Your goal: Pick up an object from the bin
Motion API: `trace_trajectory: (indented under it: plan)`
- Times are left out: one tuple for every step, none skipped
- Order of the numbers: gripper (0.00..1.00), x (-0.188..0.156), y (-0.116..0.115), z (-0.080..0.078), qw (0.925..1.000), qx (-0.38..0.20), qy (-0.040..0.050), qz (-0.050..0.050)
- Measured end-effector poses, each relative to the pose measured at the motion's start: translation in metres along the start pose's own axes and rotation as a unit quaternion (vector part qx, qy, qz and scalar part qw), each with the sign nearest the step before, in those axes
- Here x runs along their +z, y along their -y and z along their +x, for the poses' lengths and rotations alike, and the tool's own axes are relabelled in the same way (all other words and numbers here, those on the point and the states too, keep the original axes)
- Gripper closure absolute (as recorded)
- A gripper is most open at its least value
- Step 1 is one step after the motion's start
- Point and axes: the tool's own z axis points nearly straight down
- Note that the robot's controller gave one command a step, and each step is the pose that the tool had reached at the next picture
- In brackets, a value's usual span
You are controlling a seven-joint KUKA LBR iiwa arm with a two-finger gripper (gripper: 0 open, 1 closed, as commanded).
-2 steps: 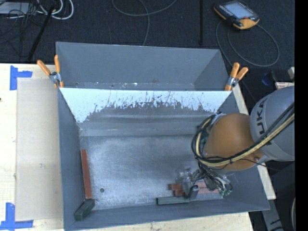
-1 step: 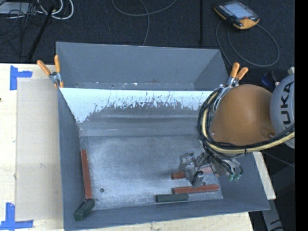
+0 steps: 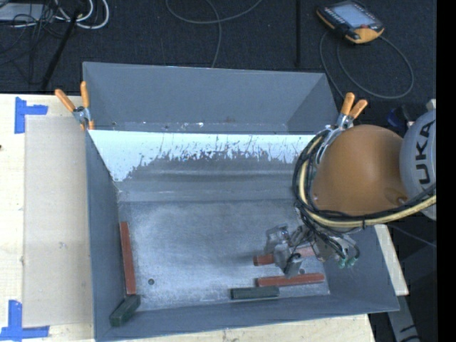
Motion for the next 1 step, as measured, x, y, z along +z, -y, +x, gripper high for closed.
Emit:
trace_trajectory:
  plan:
    - [1.0,-0.0555,0.0098,-0.0209,1.0,-0.001,-0.0017,-0.001]
